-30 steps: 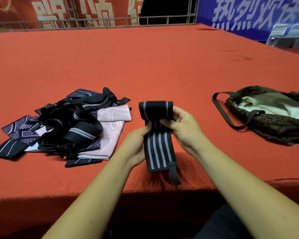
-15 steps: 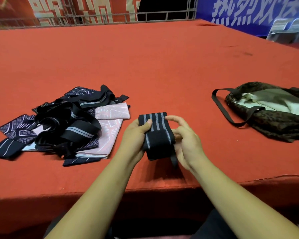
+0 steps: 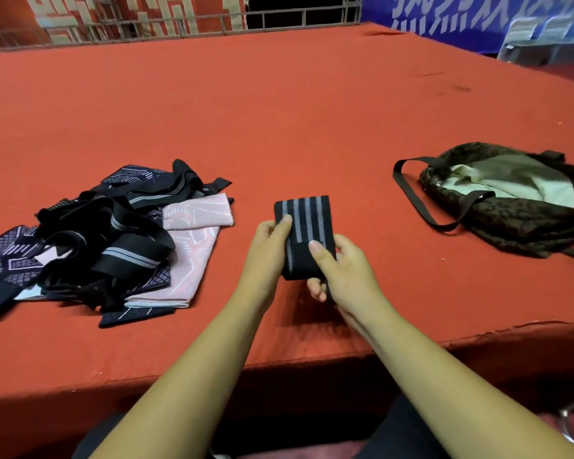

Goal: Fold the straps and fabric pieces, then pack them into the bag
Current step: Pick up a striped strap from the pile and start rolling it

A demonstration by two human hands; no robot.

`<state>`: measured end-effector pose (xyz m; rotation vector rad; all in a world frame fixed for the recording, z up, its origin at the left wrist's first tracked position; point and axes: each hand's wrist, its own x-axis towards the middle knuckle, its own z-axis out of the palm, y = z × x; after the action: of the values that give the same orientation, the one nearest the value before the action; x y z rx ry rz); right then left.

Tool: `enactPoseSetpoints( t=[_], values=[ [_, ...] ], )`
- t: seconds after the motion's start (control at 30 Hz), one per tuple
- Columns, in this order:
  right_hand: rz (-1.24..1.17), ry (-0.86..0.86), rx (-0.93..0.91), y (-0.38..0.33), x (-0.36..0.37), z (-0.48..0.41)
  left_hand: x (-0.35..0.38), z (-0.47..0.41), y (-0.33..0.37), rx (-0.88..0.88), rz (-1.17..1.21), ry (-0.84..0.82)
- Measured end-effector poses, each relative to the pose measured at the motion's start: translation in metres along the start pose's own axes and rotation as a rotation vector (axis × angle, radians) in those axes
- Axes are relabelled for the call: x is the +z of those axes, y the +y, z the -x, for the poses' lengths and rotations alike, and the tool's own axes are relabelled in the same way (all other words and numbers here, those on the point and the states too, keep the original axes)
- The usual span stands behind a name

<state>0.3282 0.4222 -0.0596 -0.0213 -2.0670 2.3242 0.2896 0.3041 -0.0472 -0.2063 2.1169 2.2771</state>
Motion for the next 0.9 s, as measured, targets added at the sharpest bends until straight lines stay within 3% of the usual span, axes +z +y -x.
enactPoseSetpoints(
  t=[0.13,0.23,0.3,0.53,0.9],
  values=[
    [-0.024,0.063,0.074,0.005,-0.026,-0.031,0.013,-0.006,-0.014,0.048,-0.352,-0.220],
    [-0.056,-0.026,0.222,0.013,-0.046,-0.054,0.024,-0.027,-0.028,0.092,-0.356,-0.158],
    [-0.004,-0.036,0.218,0.016,-0.057,-0.070,0.033,-0.045,-0.037,0.075,-0.374,-0.128],
    [0.182,0.283,0.154,0.026,-0.088,-0.143,0.083,-0.114,-0.049,-0.146,-0.245,-0.230],
    [0.404,0.453,0.160,0.046,-0.125,-0.214,0.138,-0.176,-0.063,-0.065,-0.375,-0.150]
  ],
)
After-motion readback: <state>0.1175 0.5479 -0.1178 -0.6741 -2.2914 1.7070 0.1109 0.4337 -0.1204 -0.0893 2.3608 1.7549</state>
